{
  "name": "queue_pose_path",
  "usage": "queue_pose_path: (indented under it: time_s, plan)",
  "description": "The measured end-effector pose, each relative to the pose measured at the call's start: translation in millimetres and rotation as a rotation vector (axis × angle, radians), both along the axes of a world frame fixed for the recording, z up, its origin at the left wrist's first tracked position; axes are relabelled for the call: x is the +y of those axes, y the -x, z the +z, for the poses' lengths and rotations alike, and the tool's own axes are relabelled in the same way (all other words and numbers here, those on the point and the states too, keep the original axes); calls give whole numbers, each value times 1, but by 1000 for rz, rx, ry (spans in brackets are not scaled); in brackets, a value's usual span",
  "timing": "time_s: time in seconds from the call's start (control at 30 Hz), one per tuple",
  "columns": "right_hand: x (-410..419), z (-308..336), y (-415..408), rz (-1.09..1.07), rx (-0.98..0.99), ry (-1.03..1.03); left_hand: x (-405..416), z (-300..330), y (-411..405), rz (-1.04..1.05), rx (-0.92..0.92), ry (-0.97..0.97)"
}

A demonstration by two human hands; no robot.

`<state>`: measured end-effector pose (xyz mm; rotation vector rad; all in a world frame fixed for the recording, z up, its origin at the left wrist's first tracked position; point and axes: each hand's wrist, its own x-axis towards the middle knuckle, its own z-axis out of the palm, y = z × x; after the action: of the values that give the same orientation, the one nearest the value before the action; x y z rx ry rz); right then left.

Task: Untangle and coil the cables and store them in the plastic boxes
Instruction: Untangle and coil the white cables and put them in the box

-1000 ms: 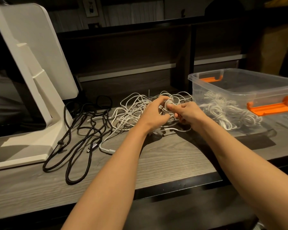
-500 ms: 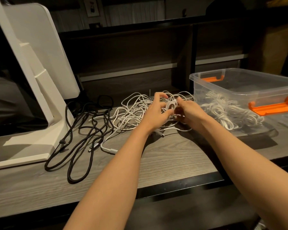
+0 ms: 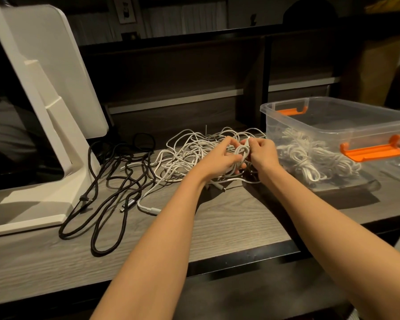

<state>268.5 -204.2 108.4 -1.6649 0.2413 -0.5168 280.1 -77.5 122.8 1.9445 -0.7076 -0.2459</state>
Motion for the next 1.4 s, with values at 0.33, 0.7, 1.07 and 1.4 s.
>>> queue_pose_path:
  time_s: [0.33,0.7,1.07,1.4]
  plan:
    - [-4,-5,1,18,-39,-102,5,-10,-1,139,53,156]
    - [-1,-2,8,190,-23,-156,1,-12,5,475,110,454]
    - [-2,48,30,127,-57,-110,-8,27,25,451,47,444]
    - [-34,103,61,19,-82,-36,-50,79,50,349,-125,402]
